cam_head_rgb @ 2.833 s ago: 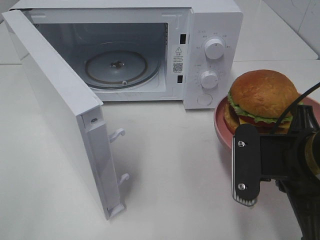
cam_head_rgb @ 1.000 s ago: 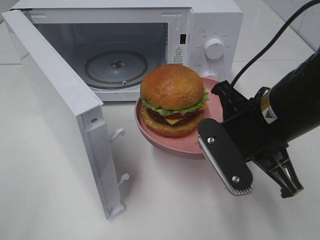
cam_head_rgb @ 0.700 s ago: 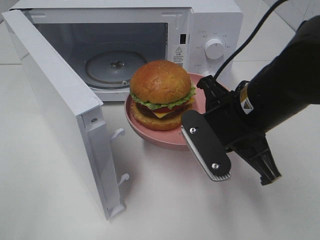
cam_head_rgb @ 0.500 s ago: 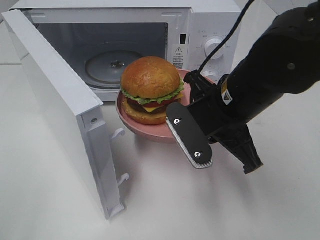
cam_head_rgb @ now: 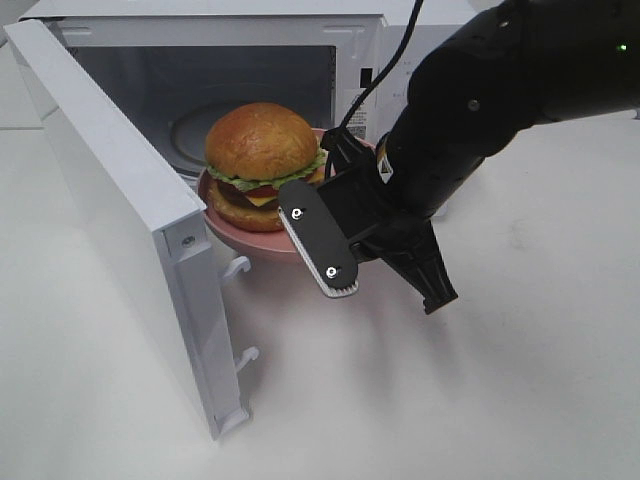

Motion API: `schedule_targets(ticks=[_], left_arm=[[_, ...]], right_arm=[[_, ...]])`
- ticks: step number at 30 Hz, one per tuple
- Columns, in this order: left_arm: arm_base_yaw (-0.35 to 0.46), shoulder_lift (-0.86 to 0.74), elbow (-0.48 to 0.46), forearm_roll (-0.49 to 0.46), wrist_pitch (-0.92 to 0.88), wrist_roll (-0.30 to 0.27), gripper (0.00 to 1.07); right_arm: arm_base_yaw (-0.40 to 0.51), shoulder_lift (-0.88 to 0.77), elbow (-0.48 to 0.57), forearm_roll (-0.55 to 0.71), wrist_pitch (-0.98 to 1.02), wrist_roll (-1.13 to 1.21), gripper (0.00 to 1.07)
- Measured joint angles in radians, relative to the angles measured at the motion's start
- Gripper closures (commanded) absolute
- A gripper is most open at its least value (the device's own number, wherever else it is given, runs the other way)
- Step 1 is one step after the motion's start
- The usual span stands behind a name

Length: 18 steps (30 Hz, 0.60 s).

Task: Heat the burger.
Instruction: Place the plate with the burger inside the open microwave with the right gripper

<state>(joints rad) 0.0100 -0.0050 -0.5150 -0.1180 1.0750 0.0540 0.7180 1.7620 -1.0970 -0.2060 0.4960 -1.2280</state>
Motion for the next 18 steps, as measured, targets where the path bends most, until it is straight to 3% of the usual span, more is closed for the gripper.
schedule_targets(ticks=[18], left_arm=[[0.000, 0.000, 0.000, 0.000, 0.000, 0.000, 0.07]], right_arm=[[0.003, 0.204, -0.270, 0.001, 0.022, -0.019, 1.07]])
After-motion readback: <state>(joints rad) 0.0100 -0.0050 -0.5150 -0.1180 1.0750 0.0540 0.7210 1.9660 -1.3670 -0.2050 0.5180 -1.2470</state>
